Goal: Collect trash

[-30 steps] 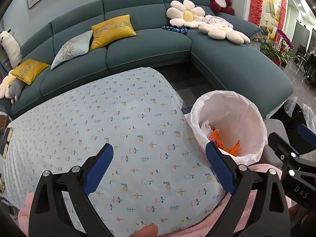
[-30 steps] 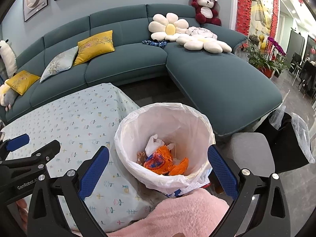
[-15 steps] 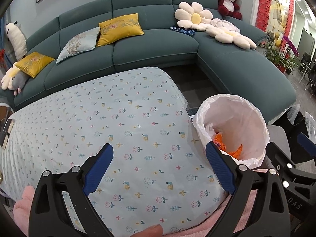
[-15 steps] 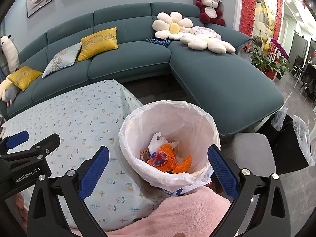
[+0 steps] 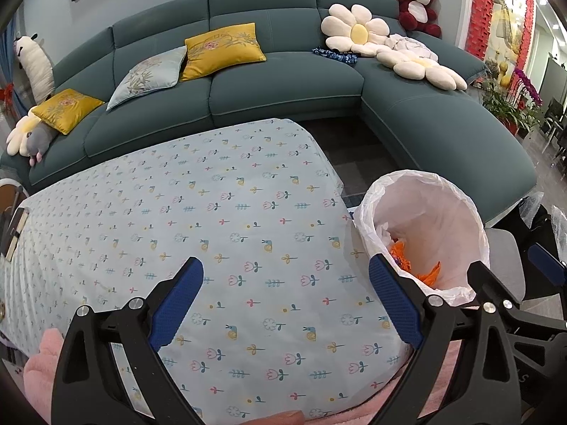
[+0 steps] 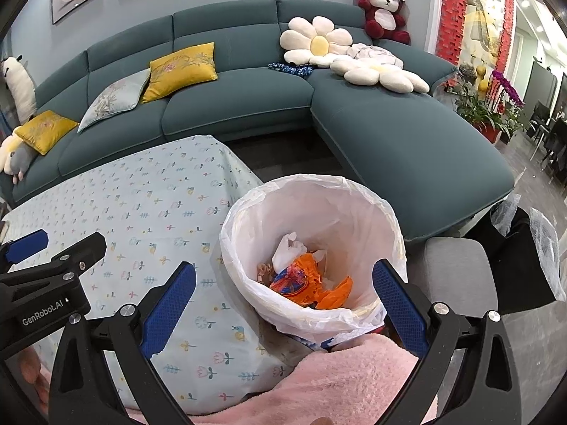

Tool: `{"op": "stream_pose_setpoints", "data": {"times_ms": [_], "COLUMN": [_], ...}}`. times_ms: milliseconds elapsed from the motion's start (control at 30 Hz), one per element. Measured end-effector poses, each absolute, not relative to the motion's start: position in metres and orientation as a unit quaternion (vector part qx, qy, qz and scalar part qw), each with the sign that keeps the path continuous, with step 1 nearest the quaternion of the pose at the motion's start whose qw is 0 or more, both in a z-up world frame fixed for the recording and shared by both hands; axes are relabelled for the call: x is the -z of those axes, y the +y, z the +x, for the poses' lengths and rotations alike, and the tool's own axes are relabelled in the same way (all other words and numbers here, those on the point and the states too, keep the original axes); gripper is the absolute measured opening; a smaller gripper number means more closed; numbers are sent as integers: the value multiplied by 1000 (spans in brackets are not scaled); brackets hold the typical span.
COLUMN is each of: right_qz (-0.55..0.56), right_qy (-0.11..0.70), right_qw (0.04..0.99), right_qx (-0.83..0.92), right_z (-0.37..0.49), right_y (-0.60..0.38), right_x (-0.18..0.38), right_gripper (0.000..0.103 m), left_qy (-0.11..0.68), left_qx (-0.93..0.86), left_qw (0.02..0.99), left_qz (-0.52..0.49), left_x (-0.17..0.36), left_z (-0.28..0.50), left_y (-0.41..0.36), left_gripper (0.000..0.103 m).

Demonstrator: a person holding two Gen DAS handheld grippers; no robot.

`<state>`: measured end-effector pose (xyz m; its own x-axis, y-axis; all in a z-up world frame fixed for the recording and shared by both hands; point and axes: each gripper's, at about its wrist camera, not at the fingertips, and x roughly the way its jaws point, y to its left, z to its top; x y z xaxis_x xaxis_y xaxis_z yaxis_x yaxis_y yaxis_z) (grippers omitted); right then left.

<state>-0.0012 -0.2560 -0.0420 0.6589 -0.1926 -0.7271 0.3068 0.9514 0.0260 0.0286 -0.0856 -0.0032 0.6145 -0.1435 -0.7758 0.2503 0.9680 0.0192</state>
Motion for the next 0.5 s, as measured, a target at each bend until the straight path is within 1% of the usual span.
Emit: {"op": "stream_pose_setpoints", "data": {"times_ms": [500], "right_qz": [76], "right_qy": [396], "right_qw": [904], "right_qx": [140], "right_z": [1], "right_y": [-255], "right_x": [49], "right_gripper": [96], "left_qy": [429], "left_qx": [107], "left_qw": [894], "left_qz": [66], "left_x": [6], "left_z": [30], "left_y": [-82], "left_gripper": [90]}}
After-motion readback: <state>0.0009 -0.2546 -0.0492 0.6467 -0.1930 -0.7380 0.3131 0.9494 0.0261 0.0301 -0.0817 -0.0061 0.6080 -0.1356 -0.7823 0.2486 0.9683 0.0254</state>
